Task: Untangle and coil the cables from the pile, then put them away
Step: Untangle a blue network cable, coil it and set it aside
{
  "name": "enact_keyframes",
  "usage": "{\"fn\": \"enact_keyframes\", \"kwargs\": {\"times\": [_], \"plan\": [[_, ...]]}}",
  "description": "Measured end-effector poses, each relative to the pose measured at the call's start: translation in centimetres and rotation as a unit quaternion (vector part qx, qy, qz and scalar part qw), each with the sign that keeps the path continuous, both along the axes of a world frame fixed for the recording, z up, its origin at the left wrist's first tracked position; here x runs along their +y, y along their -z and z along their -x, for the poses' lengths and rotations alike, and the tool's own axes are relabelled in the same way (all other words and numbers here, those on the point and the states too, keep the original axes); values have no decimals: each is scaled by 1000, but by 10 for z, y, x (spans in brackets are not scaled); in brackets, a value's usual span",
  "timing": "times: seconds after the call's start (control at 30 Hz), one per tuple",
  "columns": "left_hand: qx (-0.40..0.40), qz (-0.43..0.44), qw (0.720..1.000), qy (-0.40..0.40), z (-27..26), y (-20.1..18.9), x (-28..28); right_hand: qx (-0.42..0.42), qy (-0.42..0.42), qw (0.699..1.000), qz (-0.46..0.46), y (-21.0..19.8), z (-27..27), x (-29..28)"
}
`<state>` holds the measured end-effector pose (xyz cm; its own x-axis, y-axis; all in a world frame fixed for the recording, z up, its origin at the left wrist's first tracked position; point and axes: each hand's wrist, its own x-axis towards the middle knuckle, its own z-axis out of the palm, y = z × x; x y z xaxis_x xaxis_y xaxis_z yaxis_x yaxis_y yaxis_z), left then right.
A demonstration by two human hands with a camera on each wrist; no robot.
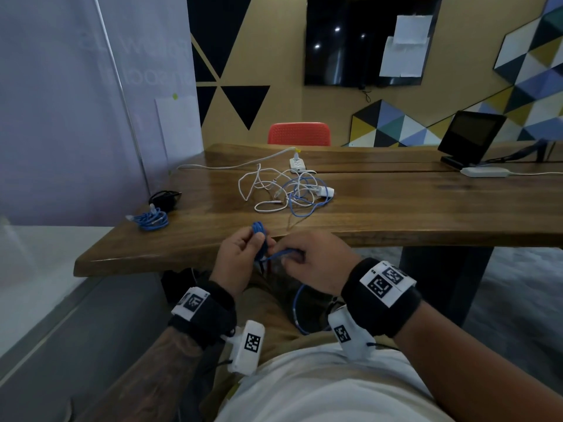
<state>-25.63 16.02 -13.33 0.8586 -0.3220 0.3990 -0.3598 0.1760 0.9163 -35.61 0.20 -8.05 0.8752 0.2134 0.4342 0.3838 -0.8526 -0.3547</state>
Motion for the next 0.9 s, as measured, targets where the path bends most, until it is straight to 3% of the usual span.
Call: {"fn": "enact_keyframes", "kwargs": {"times": [0.07, 0.17, 0.37, 0.47, 0.6, 0.7, 0.83, 0.9], "plan": [[-52, -51, 996, 45, 6, -1, -4, -46, -19, 998, -30, -1, 2, -2], [-31, -40, 991, 122, 16, -5, -8, -108, -32, 993, -44, -5, 0, -8], [119, -7, 972, 201, 27, -22, -9, -136, 0, 988, -72, 6, -10, -30], [226, 72, 942, 237, 32, -30, -8, -114, 13, 990, -82, 23, -22, -32], [305, 245, 879, 273, 26, -33, -4, 8, -13, 993, -118, 27, -25, -19], [322, 320, 844, 285, 22, -34, -2, 128, 7, 986, -104, 25, -21, -4], [326, 356, 846, 228, 15, -32, -4, 243, 15, 967, -78, 30, -18, 4], [322, 368, 855, 172, 6, -31, -1, 304, 4, 952, -16, 26, -10, 10]]}}
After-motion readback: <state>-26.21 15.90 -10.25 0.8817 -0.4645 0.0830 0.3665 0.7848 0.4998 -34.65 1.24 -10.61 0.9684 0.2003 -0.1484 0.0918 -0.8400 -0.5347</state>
